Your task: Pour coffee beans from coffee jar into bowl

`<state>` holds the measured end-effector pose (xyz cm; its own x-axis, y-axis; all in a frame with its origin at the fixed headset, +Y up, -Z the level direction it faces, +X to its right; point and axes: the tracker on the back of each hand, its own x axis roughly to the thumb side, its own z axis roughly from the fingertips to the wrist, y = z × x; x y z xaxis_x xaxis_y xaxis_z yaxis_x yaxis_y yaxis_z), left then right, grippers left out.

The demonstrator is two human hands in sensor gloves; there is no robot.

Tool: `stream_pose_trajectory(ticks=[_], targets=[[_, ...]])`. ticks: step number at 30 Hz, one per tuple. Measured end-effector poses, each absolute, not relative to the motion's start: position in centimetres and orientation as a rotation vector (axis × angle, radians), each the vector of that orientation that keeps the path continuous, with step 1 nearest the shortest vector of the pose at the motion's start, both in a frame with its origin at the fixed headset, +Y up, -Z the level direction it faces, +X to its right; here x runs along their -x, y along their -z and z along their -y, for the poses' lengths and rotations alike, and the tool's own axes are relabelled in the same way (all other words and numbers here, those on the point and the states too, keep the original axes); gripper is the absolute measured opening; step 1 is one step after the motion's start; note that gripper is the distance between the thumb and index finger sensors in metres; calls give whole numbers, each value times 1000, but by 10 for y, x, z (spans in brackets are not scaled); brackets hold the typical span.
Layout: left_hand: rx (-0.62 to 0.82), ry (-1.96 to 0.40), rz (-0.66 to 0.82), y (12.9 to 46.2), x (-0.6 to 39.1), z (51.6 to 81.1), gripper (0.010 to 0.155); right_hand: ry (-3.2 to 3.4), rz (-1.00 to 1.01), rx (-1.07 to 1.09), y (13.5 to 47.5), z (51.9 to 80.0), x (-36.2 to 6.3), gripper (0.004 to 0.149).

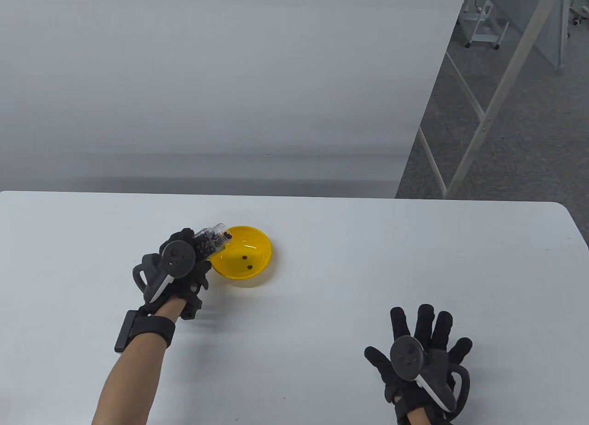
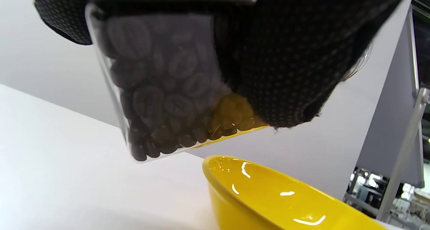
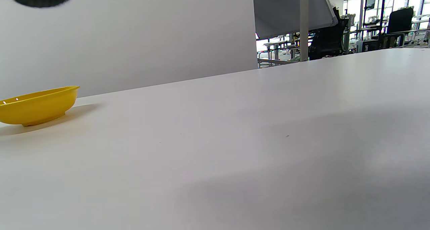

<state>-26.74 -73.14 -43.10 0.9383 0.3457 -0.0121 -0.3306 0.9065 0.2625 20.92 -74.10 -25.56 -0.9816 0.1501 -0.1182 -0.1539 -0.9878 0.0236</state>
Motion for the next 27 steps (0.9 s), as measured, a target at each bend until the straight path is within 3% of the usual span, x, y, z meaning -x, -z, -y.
stream_pose_trajectory(ticks=[27], targets=[[-224,-729,-280,437,307,751,93,-2978,-47,161,256,743,-210,90]])
